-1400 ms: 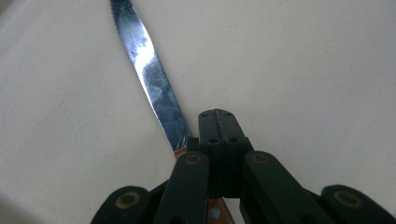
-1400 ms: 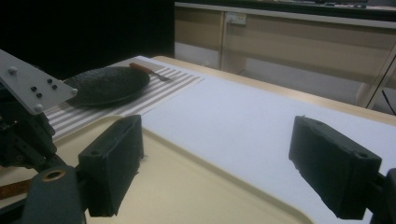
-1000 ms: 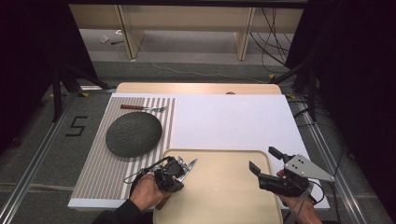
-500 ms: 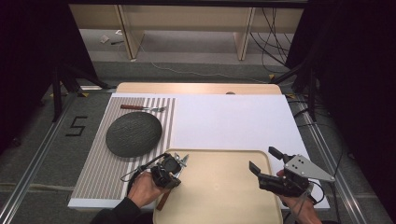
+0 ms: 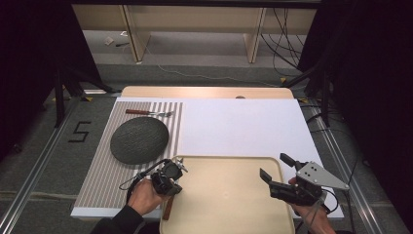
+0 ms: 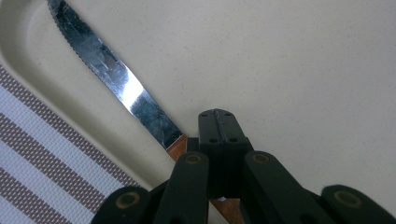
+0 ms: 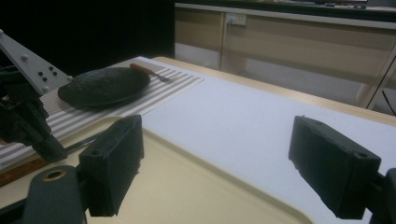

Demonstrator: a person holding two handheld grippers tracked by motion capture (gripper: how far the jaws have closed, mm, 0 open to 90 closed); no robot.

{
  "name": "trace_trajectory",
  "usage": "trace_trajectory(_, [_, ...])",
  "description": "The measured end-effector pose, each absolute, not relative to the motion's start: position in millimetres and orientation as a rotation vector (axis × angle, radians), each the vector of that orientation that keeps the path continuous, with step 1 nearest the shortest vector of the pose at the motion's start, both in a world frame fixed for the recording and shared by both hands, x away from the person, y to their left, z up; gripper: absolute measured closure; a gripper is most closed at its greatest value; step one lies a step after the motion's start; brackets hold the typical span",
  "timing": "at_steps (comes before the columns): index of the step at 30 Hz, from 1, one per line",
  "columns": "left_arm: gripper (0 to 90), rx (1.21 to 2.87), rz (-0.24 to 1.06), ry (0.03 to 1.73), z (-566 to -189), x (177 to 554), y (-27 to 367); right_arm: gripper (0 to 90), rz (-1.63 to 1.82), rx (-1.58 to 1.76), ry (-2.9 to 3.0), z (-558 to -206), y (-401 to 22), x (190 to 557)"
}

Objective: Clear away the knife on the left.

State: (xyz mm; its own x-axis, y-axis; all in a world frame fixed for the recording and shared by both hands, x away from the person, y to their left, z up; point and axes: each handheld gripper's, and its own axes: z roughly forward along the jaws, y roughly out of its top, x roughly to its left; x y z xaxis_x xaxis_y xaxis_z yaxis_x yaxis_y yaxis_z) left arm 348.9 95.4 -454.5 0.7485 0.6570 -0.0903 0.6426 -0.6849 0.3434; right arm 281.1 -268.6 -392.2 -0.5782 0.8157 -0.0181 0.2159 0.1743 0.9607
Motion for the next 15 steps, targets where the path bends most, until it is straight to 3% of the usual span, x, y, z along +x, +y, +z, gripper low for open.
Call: trace_trajectory(15, [89.6,2.567,0.038,1.045,-452.6,348.3,105.8,18.8,1.422,0.969,1.907,-392.2,-268.6,281.0])
